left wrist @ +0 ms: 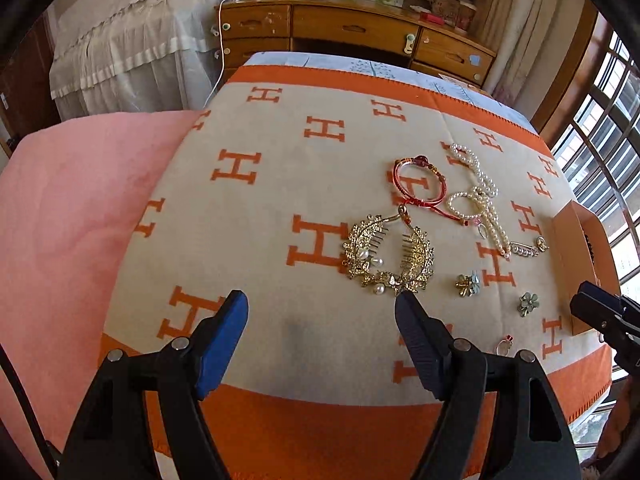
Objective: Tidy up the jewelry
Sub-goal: 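Move the left tool to the gold leaf hair comb and grasp it, then hold the hair comb with the left tool while the right tool grasps the red beaded bracelet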
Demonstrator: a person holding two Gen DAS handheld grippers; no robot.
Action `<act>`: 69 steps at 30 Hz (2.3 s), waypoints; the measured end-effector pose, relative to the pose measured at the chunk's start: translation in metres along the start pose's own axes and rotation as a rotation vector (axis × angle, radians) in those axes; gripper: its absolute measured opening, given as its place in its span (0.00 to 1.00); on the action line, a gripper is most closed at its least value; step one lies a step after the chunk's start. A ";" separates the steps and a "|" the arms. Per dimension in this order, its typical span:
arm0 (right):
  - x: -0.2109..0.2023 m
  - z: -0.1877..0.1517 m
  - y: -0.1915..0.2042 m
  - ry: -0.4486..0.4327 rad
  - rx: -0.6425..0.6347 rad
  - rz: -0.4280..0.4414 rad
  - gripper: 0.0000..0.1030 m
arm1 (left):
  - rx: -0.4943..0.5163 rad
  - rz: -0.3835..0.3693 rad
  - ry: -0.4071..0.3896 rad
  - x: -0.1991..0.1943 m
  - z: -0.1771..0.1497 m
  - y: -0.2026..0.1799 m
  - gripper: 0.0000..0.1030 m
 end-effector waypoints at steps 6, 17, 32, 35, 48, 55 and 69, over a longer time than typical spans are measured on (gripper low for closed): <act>0.014 -0.003 0.006 0.022 0.007 0.005 0.43 | 0.013 -0.109 0.061 0.016 -0.003 -0.018 0.72; 0.023 -0.007 -0.006 0.027 0.049 0.009 0.43 | -0.187 -0.337 0.236 0.045 0.006 -0.036 0.38; 0.019 -0.008 -0.027 -0.006 0.077 0.060 0.43 | -0.438 -0.240 0.366 0.065 0.015 -0.046 0.28; 0.016 -0.008 -0.027 -0.017 0.070 0.075 0.43 | -0.501 -0.220 0.394 0.068 0.017 -0.043 0.28; 0.007 -0.006 -0.030 -0.051 0.067 0.067 0.43 | -0.311 0.012 0.286 0.057 0.025 -0.036 0.07; 0.011 0.008 -0.031 -0.039 0.078 0.057 0.43 | -0.251 0.033 0.177 0.031 0.024 -0.022 0.02; 0.071 0.095 0.005 0.052 0.052 0.062 0.43 | -0.216 -0.088 0.165 0.022 0.012 -0.006 0.09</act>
Point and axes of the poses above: each gripper's, at about its wrist camera, not at the fingertips, and x roughly the way its jaws point, y to its left, z to its top, the point moved 6 cm from there along x, roughly the way its jaws point, and after that the axes turned 9 degrees about z, right-handed, at the moved point
